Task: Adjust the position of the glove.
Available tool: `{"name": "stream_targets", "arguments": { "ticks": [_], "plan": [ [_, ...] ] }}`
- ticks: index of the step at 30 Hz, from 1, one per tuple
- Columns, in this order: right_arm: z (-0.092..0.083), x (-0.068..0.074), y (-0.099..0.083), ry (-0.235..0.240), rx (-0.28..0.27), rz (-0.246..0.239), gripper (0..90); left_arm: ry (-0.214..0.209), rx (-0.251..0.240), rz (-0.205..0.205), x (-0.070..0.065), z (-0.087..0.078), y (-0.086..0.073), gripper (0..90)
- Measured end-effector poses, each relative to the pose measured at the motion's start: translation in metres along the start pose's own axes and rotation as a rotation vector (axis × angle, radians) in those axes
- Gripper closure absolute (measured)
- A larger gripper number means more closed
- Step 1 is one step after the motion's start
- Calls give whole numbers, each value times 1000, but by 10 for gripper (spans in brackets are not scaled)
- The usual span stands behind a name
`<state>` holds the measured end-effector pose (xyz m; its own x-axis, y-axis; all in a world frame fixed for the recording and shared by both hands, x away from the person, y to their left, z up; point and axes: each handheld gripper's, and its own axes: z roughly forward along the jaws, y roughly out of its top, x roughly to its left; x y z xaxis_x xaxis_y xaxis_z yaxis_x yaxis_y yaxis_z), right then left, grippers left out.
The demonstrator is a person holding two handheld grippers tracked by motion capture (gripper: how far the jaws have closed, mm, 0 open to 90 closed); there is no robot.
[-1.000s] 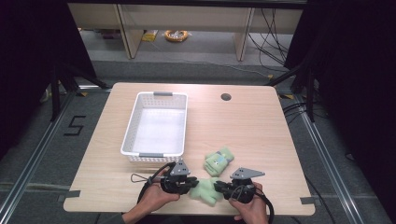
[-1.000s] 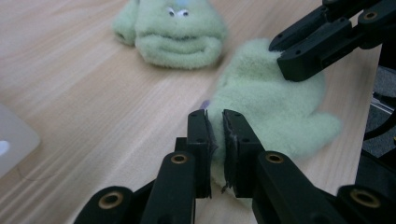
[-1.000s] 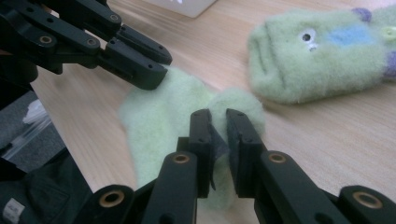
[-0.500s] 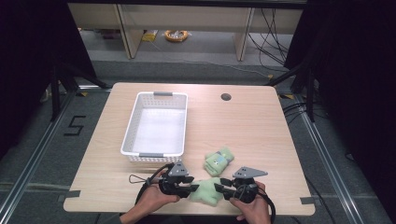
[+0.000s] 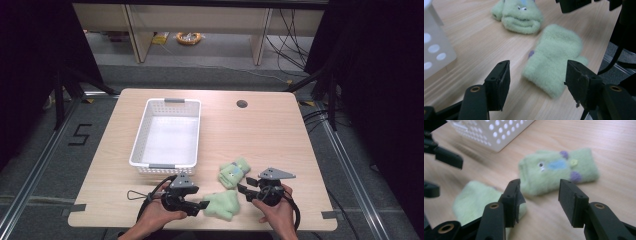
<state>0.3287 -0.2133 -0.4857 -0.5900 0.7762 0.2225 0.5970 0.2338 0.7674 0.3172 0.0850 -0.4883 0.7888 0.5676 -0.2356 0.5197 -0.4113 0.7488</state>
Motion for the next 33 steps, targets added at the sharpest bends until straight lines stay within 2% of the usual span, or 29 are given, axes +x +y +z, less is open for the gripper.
{"name": "stream_targets", "arguments": {
  "ticks": [1, 3, 5, 7, 8, 11, 12, 13, 14, 17, 18, 19, 23, 24, 25, 26, 27, 28, 29, 31, 33],
  "plan": [
    [1, -2, 3, -3, 4, 14, 521, 2, 3, -14, 0, -1, -2, 352],
    [4, -6, 8, -9, -7, 46, 508, -1, 13, -16, 1, -2, -6, 334],
    [6, -14, 13, -34, -14, 27, 503, -3, 23, -15, 2, -4, -10, 323],
    [10, -17, 17, -46, -28, 66, 498, -5, 21, -43, 0, -6, -13, 315],
    [10, -21, 19, -40, -18, 54, 496, -3, 23, -29, 1, -7, -14, 314],
    [16, -24, 25, -66, -15, 50, 491, 14, 20, -22, 1, -13, -18, 309],
    [17, -24, 27, -79, -3, 57, 488, 6, 15, -23, 0, -14, -19, 307],
    [20, -24, 28, -67, -11, 63, 487, 8, 10, -31, -1, -16, -20, 307],
    [22, -25, 29, -75, 0, 64, 482, 9, 4, -24, -2, -16, -21, 306],
    [29, -25, 33, -75, 8, 63, 477, 14, 1, -18, -3, -17, -23, 304],
    [31, -25, 34, -78, 10, 62, 475, 17, 14, -28, -4, -17, -24, 302],
    [34, -25, 35, -82, 16, 63, 472, 19, 25, -6, -3, -18, -25, 301],
    [40, -23, 39, -86, 17, 73, 472, 14, 6, -29, -3, -16, -26, 298],
    [40, -24, 40, -86, 20, 70, 472, 18, 17, -32, -3, -16, -26, 297],
    [43, -24, 40, -76, 15, 74, 472, 22, 14, -29, -3, -15, -27, 296],
    [44, -24, 40, -94, 26, 72, 472, 24, 21, -22, -2, -16, -27, 295],
    [45, -24, 40, -79, 28, 75, 472, 22, 19, -22, -1, -16, -27, 294],
    [45, -24, 40, -85, 28, 76, 472, 24, 20, -21, -1, -16, -26, 292],
    [46, -23, 40, -77, 29, 88, 472, 20, 17, -35, -1, -16, -27, 291],
    [46, -24, 40, -88, 29, 76, 472, 22, 15, -23, -1, -16, -26, 287],
    [48, -24, 40, -93, 30, 76, 472, 24, 18, -31, -1, -16, -27, 280]
  ]
}}
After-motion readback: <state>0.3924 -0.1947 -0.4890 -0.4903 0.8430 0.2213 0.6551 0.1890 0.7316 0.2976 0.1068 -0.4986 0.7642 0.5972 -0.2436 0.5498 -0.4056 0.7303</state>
